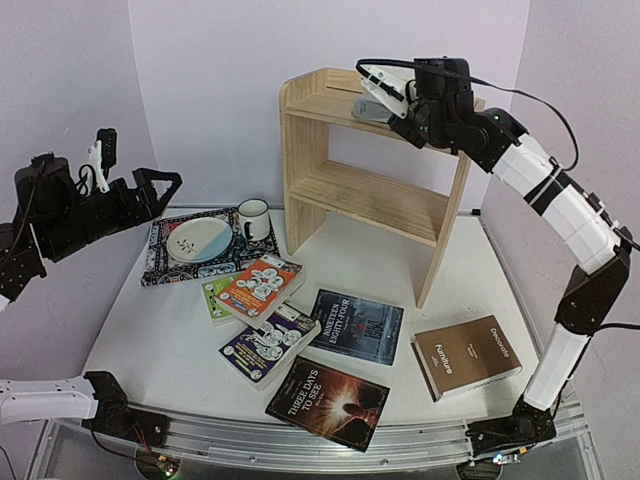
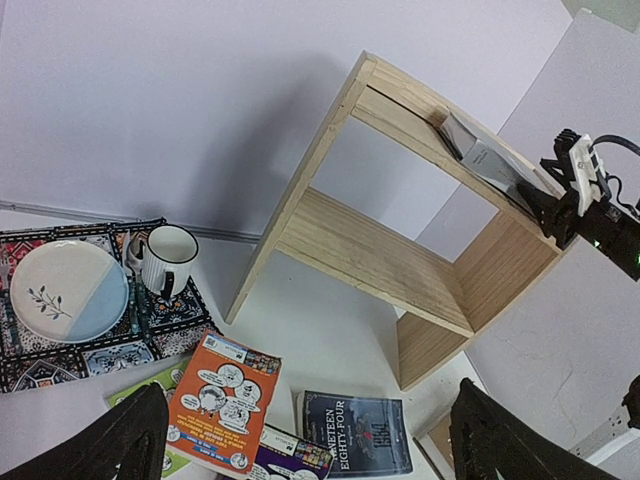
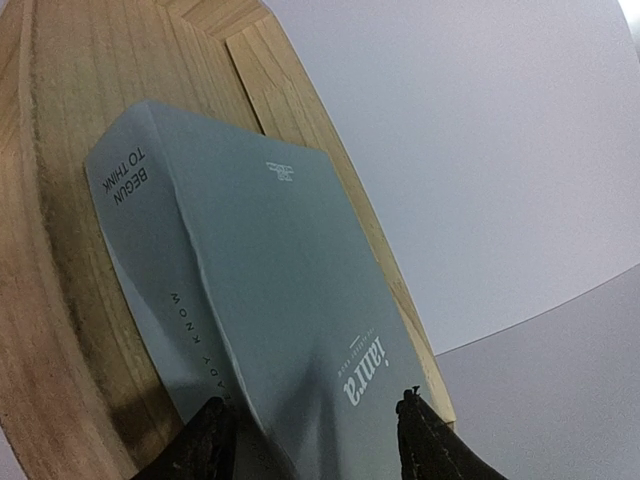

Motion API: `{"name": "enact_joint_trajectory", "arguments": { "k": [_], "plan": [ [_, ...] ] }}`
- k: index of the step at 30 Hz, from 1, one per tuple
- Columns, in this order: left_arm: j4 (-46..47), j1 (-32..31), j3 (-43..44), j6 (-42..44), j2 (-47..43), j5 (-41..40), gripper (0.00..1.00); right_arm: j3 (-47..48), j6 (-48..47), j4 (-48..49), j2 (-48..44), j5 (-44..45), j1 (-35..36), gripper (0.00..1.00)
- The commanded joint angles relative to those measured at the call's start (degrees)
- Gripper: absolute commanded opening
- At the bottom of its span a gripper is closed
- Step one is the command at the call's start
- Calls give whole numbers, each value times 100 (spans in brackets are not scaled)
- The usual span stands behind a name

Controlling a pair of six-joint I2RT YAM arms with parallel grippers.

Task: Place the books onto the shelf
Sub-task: Adjust the book on the shelf, then pick up the book from the center of the board.

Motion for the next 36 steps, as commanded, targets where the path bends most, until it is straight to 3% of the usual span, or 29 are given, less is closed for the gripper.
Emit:
{"name": "enact_joint_trajectory", "arguments": {
  "k": [1, 13, 15, 18, 20, 28, 36],
  "plan": [
    [72, 18, -4, -13, -79, -11, 99, 89, 146, 279, -31, 246, -153, 56],
    [72, 18, -70, -31, -132, -56, 99, 165, 171, 276, 101, 261, -393, 62],
    [71, 16, -79, -31, -145, -78, 99, 141, 207, 220, 56, 198, -397, 71],
    [72, 11, -95, -39, -153, -90, 99, 96, 475, -115, -100, -258, -393, 93],
    [72, 18, -95, -40, -132, -96, 99, 57, 741, -267, -273, -530, -387, 98],
    [72, 16, -98, -40, -54, -133, 99, -229, 1598, -630, -1079, -1904, -381, 98],
    [90, 18, -132, -114, 117, -90, 99, -885, 2564, -859, -1871, -3845, -380, 98]
  ]
}}
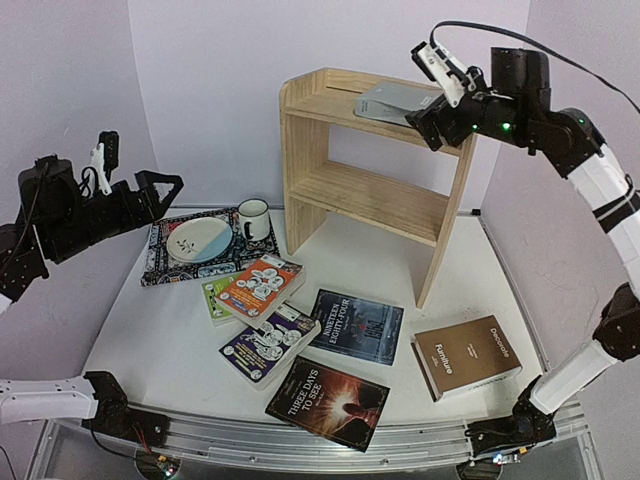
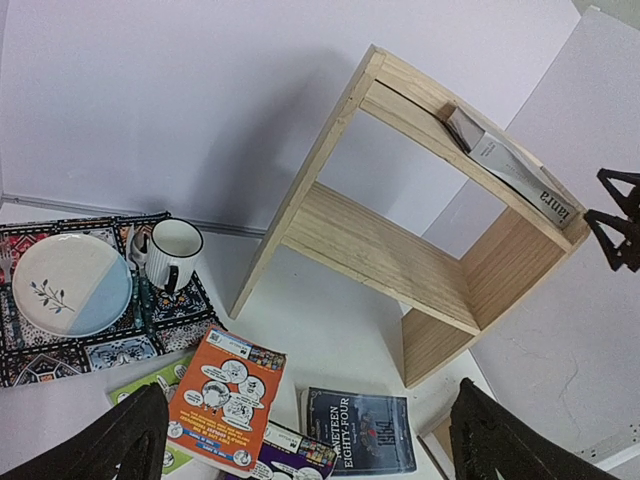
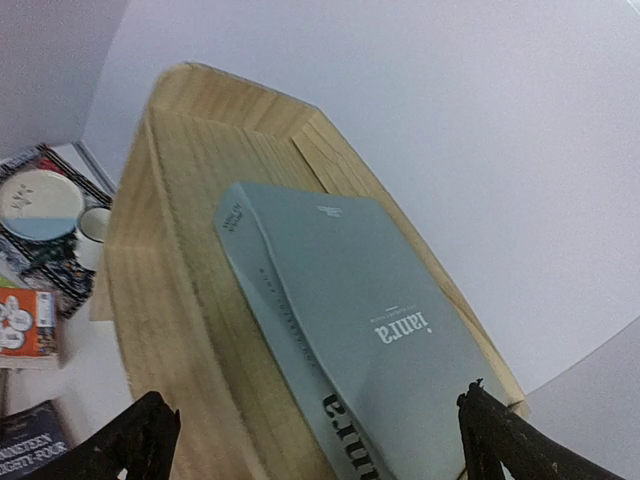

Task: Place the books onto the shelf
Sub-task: Pick up the book from the center of the board.

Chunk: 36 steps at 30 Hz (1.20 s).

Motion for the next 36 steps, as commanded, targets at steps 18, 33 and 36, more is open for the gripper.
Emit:
{"name": "enact_joint_trajectory", "arguments": {
  "k": [18, 33, 36],
  "plan": [
    [478, 13, -402, -271, 466, 478, 99, -3848, 2641, 43, -2553, -3836, 2, 95],
    [1286, 12, -964, -435, 1030, 1177, 99, -7101, 5176, 405, -3681, -2123, 2, 98],
    [1452, 11, -1023, -494, 1169, 1338, 99, -7330, 5474, 281, -3663, -1640, 2, 98]
  ]
}}
